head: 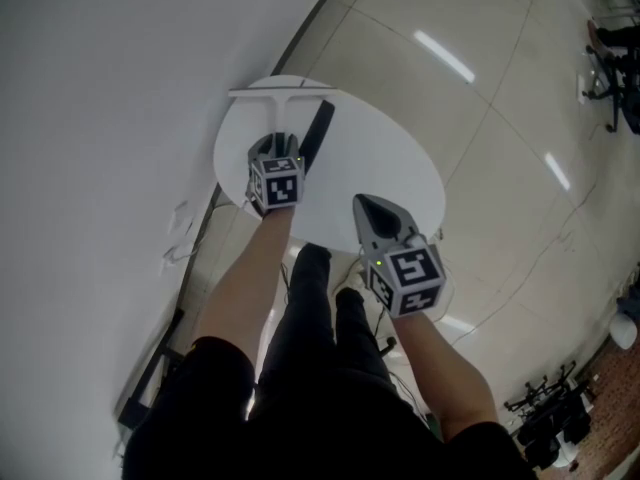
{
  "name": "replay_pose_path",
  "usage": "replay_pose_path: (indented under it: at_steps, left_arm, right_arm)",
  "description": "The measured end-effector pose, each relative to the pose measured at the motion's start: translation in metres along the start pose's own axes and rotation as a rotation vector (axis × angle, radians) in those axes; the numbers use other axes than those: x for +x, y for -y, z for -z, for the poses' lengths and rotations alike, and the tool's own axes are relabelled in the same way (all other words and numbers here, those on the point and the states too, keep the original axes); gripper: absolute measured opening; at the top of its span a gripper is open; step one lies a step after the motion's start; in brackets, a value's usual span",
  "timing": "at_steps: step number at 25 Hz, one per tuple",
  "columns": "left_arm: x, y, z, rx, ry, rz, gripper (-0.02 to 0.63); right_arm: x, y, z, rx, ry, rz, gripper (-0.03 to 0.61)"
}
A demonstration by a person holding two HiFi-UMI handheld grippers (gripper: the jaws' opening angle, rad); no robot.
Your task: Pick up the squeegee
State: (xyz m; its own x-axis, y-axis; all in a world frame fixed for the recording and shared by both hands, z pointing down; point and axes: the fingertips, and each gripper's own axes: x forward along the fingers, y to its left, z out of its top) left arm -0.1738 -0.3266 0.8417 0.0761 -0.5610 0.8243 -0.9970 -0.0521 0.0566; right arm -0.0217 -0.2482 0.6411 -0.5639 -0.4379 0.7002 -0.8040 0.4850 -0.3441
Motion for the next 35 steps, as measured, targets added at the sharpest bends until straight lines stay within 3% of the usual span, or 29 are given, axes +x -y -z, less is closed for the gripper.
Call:
replay_pose_path:
  at_steps: [5, 17, 23, 29, 35]
  left_arm:
    - [0.003, 0.000, 0.002, 0.030, -0.014, -0.019, 0.119]
    - [-0.009, -0.002, 0.000, 0.046, 0.021, -0.027, 0.100]
    - [-0.035, 0.001, -0.010, 0.078, 0.063, -0.017, 0.098]
    - [-0.099, 0.011, -0.027, 0.105, 0.125, -0.014, 0.097]
    - [-0.215, 0.053, -0.054, 0.180, 0.252, 0.011, 0.097]
  right_arm:
    - [0.013, 0.002, 0.001, -0.001, -0.010, 0.001, -0.002]
    - [0.052, 0.019, -0.007, -0.046, -0.028, 0.015, -0.002]
    - [0.042, 0.013, -0.023, -0.069, -0.004, 0.002, -0.002]
    - [-0.008, -0.006, -0.035, -0.097, 0.045, -0.005, -0.002]
    - [-0.106, -0.035, -0.046, -0.143, 0.140, -0.017, -0.002]
